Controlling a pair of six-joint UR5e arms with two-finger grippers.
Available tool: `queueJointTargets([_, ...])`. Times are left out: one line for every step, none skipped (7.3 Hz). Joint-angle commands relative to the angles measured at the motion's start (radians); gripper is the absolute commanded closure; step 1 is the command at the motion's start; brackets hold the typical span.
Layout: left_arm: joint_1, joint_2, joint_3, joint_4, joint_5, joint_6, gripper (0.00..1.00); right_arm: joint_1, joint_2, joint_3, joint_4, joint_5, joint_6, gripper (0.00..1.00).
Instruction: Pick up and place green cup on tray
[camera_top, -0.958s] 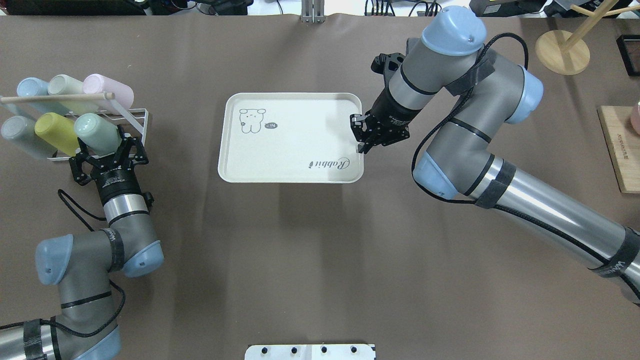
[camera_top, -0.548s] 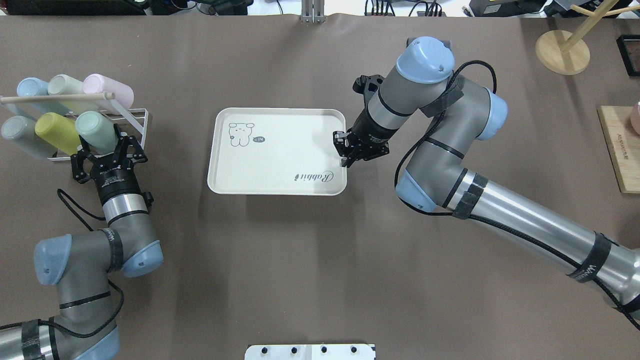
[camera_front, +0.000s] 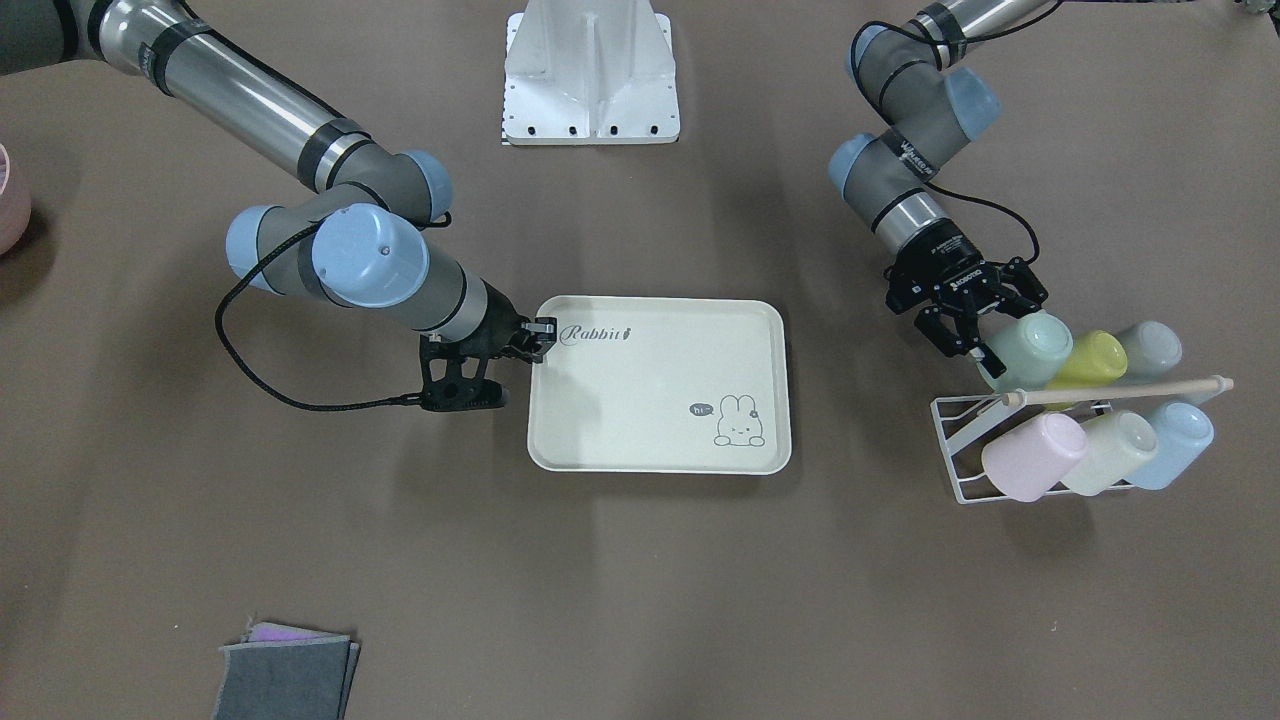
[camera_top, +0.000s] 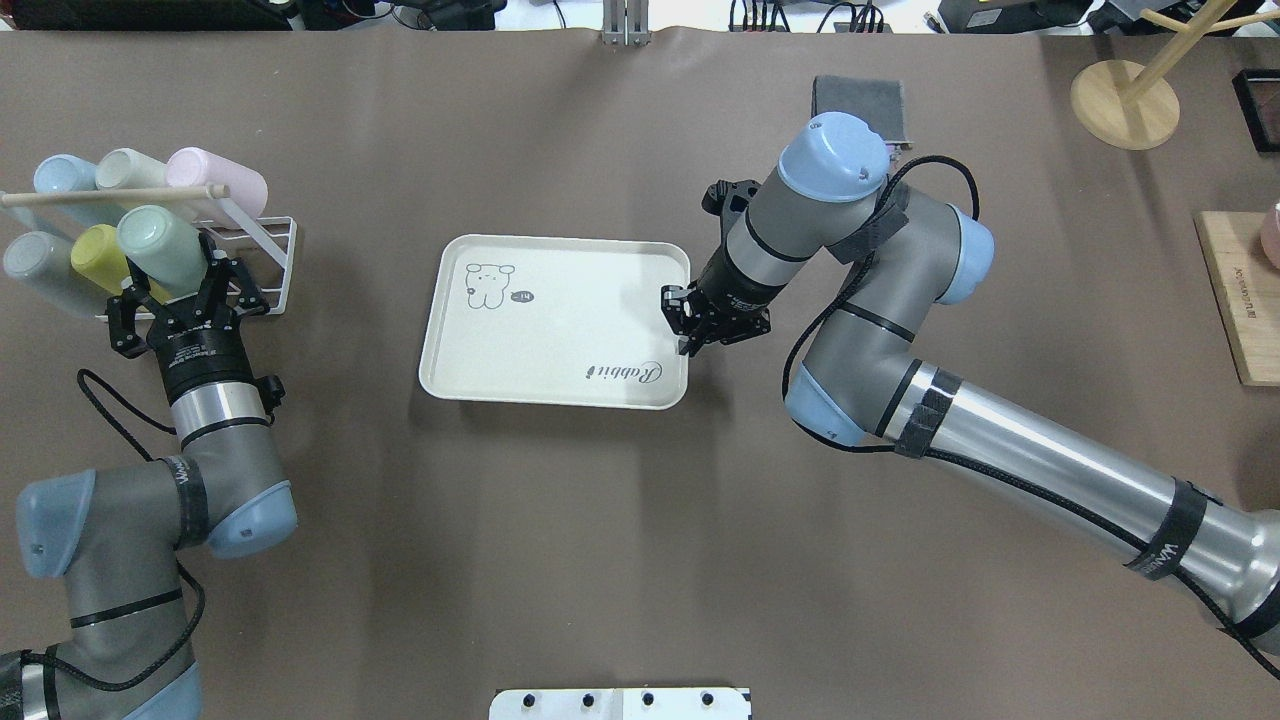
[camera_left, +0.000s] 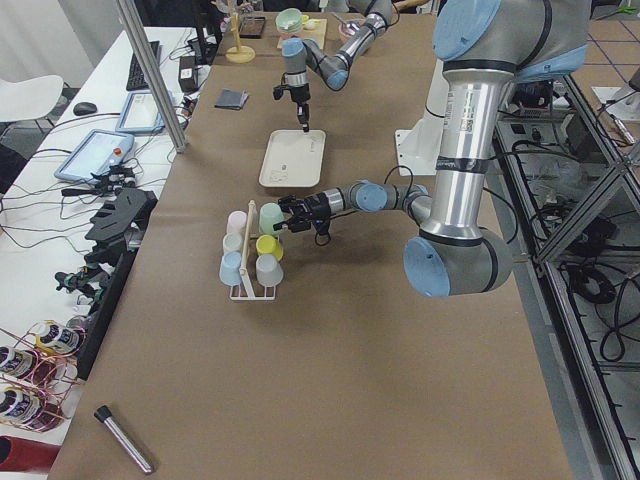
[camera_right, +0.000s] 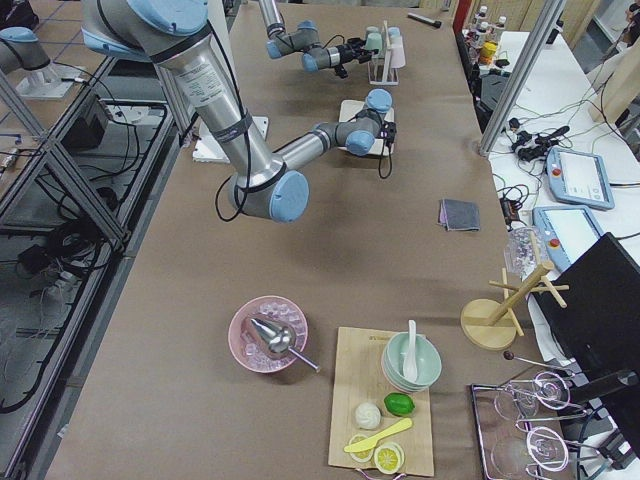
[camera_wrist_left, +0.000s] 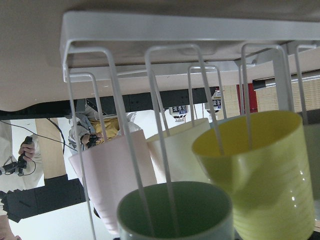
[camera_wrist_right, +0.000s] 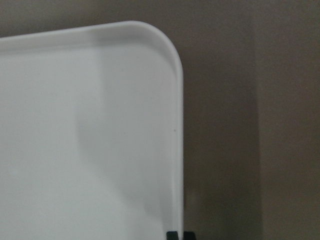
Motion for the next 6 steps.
queueJointTargets([-0.001, 0.021, -0.062, 0.000, 0.006, 0.000, 0.75, -0.010, -0.003, 0.000, 0.006, -0.004, -0.001, 1.00])
queueJointTargets([-0.001, 0.039, -0.102, 0.000, 0.006, 0.000, 0.75, -0.017, -0.004, 0.002, 0.008, -0.004, -0.004, 1.00])
queueJointTargets([-0.001, 0.065, -0.152, -0.001, 0.007, 0.000, 0.75, -0.020, -0.006, 0.006, 0.008, -0.004, -0.002, 1.00])
queueJointTargets([-0.007, 0.110, -0.240, -0.001, 0.025, 0.002, 0.76, -0.021, -0.004, 0.006, 0.008, -0.002, 0.002, 0.57])
queueJointTargets([-0.007, 0.130, -0.309, -0.007, 0.027, 0.002, 0.77, -0.020, -0.007, 0.012, 0.009, -0.002, 0.003, 0.01])
queueJointTargets([-0.018, 0.147, -0.373, -0.039, 0.027, 0.000, 0.81, -0.015, -0.007, 0.016, 0.008, -0.002, 0.006, 0.00])
